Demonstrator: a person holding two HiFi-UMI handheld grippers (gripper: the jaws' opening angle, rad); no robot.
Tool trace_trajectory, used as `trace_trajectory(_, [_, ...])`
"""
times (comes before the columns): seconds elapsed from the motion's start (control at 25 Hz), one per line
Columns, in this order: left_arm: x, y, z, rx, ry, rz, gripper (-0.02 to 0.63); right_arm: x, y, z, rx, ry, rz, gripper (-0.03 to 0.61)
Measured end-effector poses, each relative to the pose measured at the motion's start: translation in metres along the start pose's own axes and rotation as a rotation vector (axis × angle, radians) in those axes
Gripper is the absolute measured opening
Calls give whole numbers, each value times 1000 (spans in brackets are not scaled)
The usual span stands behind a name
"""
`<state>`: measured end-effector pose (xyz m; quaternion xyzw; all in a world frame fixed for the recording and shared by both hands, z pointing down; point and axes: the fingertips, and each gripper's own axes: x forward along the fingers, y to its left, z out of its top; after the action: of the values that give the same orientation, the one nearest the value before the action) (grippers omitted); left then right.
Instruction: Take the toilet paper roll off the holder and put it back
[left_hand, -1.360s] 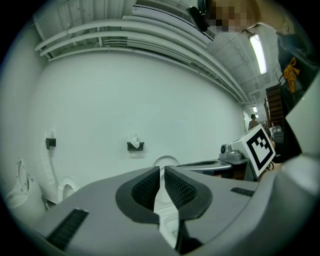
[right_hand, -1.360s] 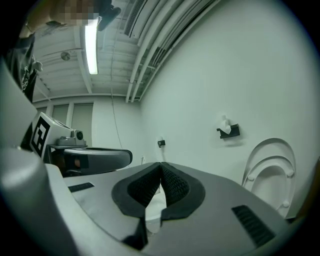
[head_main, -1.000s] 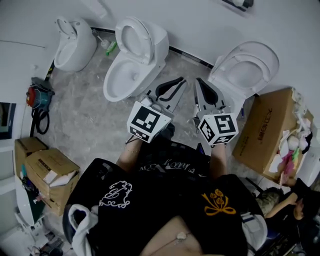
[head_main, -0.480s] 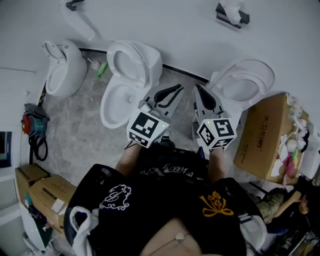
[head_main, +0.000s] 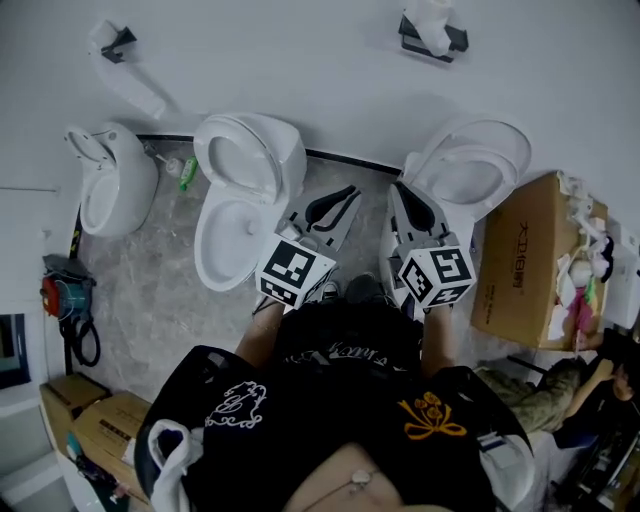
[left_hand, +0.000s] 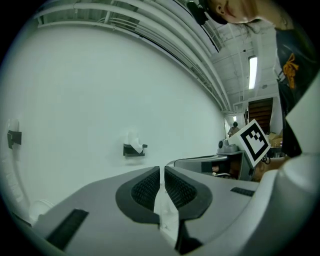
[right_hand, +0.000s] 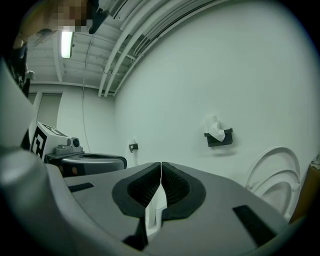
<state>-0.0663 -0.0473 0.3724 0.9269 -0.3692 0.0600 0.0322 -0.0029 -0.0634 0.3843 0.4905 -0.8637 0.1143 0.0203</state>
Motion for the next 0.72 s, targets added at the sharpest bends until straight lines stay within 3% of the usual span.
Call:
trace_trajectory(0.28, [28, 8, 1, 6, 17, -9, 40, 14, -41, 15, -17, -22, -24, 12])
trace_trajectory(0.72, [115, 65, 27, 27, -3, 7, 40, 85, -126, 64, -83, -70, -35, 29])
